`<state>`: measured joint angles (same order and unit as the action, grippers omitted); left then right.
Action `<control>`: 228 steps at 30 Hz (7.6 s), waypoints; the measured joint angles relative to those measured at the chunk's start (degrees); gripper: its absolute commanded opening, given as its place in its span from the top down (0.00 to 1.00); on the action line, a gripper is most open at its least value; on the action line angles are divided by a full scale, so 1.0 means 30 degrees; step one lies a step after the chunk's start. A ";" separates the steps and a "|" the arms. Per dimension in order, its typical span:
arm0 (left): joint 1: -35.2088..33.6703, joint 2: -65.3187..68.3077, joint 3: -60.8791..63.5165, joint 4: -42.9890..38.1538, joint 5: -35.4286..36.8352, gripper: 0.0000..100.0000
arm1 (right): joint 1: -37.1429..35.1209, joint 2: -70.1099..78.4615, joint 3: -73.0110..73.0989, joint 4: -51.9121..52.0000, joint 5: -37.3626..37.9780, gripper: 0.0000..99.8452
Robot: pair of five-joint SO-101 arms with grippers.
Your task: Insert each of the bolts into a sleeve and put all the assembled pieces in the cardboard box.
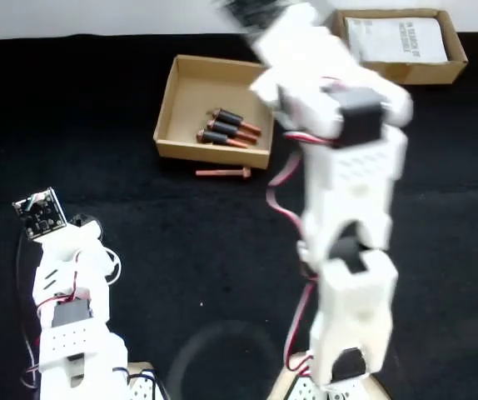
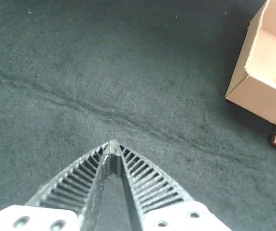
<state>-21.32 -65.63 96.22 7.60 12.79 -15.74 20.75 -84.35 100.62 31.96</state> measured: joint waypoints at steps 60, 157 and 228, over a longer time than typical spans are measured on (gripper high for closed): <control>1.2308 3.2000 -3.7714 2.0484 -1.4300 0.87 | 3.2498 -4.1377 5.9985 -3.1853 -0.4015 0.99; 1.2952 4.5509 -5.6381 2.6696 -2.5172 0.90 | 2.9480 -4.1377 5.9985 -3.1883 -0.0967 0.99; 1.2103 4.8117 -5.7407 2.4645 -3.1062 0.99 | 2.6989 -4.1377 5.8344 -2.3941 0.2491 0.99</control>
<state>14.99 78.73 -76.00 81.54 -80.40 65.23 -103.38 90.68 28.79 39.43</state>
